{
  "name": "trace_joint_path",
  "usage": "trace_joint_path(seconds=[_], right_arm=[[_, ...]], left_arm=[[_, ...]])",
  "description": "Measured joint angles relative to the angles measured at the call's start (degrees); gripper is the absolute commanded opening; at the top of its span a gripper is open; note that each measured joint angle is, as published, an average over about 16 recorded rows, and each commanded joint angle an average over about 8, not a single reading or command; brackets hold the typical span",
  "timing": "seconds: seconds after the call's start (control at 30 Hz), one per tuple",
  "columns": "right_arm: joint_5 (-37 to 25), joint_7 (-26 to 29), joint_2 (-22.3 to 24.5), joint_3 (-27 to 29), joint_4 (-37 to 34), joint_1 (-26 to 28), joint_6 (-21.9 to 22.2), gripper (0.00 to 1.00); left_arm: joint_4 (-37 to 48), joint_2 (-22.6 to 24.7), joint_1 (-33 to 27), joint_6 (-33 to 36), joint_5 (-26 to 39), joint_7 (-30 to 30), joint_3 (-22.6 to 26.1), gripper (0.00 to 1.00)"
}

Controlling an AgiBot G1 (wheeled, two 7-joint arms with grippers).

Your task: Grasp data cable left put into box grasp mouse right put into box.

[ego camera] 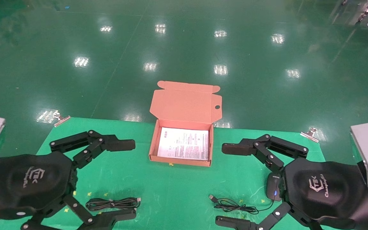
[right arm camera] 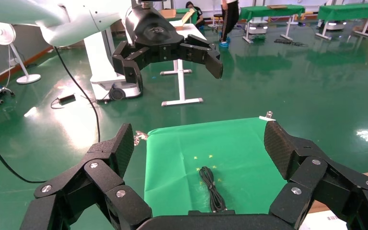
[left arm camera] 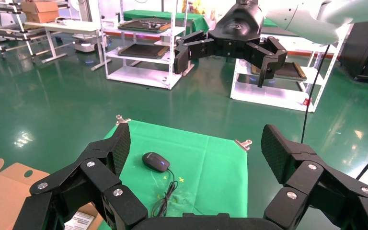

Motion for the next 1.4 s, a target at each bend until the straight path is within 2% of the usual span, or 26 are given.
trace_joint_path(seconds=[0.63, 0.87, 1.1, 1.4], right_arm=[[0.0, 0.0, 0.0, 0.0, 0.0, 0.0, 0.0, 1.00], [-1.8, -1.0, 0.2, -0.2, 0.4, 0.7, 0.5, 1.00], [-8.6, -4.1, 0.3, -1.8, 1.9, 3.6, 0.4, 1.00], [-23.0, -11.4, -1.4, -6.8, 3.9, 10.8, -1.3, 1.00]], left_arm=[[0.0, 0.0, -0.2, 0.1, 0.3, 0.0, 0.1, 1.00], [1.1, 0.8, -3.4, 1.2, 3.6, -0.6, 2.0, 1.00], [2.7, 2.3, -10.8, 3.5, 11.2, -2.3, 7.6, 1.00], [3.9, 4.9, -21.4, 5.3, 22.0, -3.9, 18.6, 1.00]])
